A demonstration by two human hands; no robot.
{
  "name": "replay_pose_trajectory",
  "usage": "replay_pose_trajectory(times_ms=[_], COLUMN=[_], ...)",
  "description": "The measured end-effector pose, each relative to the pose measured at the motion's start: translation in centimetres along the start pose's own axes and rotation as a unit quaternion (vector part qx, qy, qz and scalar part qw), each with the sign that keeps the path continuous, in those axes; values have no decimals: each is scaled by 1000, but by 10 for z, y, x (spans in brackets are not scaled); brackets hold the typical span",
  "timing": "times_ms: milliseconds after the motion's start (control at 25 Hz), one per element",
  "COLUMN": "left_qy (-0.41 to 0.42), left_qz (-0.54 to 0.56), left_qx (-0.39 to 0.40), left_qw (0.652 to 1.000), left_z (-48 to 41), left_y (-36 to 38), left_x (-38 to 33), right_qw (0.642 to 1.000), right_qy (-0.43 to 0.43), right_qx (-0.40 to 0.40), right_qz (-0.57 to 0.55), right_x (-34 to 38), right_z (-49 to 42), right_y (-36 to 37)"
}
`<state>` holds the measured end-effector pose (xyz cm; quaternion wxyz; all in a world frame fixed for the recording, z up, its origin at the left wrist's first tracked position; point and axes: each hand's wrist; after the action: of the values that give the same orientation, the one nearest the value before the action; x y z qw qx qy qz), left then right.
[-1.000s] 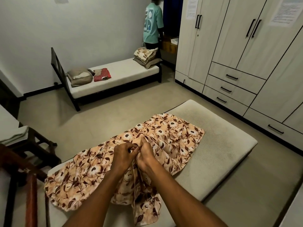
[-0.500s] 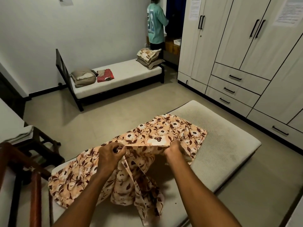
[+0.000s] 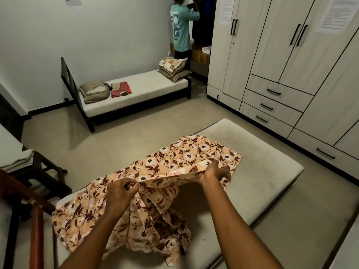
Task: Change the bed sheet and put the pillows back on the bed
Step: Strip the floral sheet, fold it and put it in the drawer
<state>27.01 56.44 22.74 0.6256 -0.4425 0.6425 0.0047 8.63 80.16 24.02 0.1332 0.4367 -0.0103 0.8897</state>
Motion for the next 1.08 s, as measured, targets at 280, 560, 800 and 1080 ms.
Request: replay_pose_trajectory(times_ms=[280, 560, 800, 1080], left_qy=[-39, -81, -195, -219], left_qz=[29, 129, 267, 387], left_qx=[8, -42, -94, -72], left_qw=[999, 987, 939, 893], left_z=[6, 13, 8, 14], left_y=[6, 2, 1, -5], left_x=[5, 12, 30, 20], right_qw=[989, 979, 924, 819], right_qy=[-86, -178, -232, -270], right_qx=[-107, -103, 84, 199], right_qz=[-50, 20, 292, 466], right_x=[29, 32, -46, -160], right_z=[2, 16, 52, 90], right_y=[1, 7, 35, 57])
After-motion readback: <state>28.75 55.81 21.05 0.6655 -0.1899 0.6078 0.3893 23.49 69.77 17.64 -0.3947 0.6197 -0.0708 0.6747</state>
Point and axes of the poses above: each hand's wrist, its own z-axis away from the middle knuckle, its own y-axis out of the palm, x = y × z, and after that the axes turned 11 degrees about z, right-handed
